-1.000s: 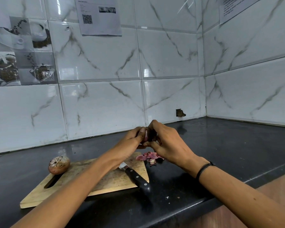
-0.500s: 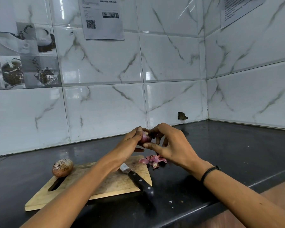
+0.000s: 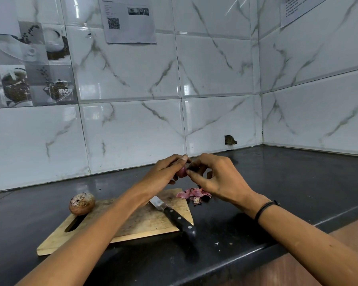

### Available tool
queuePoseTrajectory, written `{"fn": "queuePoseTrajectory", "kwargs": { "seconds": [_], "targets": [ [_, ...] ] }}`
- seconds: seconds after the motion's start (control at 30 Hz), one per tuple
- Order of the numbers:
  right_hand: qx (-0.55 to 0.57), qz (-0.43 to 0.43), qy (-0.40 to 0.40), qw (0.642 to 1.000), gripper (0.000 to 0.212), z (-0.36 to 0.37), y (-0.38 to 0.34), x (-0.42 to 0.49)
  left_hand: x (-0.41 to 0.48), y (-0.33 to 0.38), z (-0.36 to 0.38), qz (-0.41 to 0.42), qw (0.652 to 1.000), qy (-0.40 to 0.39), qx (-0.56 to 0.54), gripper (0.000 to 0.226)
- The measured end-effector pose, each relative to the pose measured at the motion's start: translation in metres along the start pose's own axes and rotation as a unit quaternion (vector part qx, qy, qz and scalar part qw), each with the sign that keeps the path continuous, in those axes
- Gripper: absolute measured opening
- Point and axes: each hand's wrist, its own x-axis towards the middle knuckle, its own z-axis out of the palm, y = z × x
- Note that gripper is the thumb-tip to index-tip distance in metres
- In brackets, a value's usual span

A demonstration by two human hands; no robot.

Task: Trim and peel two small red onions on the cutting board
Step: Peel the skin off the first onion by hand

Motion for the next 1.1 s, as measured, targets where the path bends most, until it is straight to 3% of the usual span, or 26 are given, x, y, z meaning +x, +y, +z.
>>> {"fn": "queuePoseTrajectory", "kwargs": {
  "seconds": [0.07, 0.2, 0.43, 0.7, 1.1],
  "targets": [
    [0.002, 0.002, -0.022, 1.000, 0.010, 0.001, 0.000, 0.000, -0.001, 0.000, -0.001, -0.010, 1.000, -0.010, 0.003, 0.037],
    [-0.049, -0.011, -0.033, 0.998, 0.040, 0.003, 0.000, 0.001, -0.001, 0.001, 0.002, -0.039, 0.999, -0.010, 0.002, 0.055],
    [-0.098, -0.044, -0.051, 0.993, 0.030, 0.005, 0.000, 0.001, 0.007, 0.001, 0.004, -0.062, 0.996, 0.028, -0.055, 0.063],
    [-0.040, -0.015, 0.038, 0.998, 0.052, 0.001, 0.001, 0.002, 0.007, 0.004, 0.008, -0.084, 0.985, 0.046, -0.145, 0.042],
    [-0.017, -0.020, 0.027, 0.999, 0.037, 0.004, 0.003, 0.002, 0.001, 0.006, 0.014, -0.047, 0.995, -0.016, -0.082, 0.054]
  ]
}}
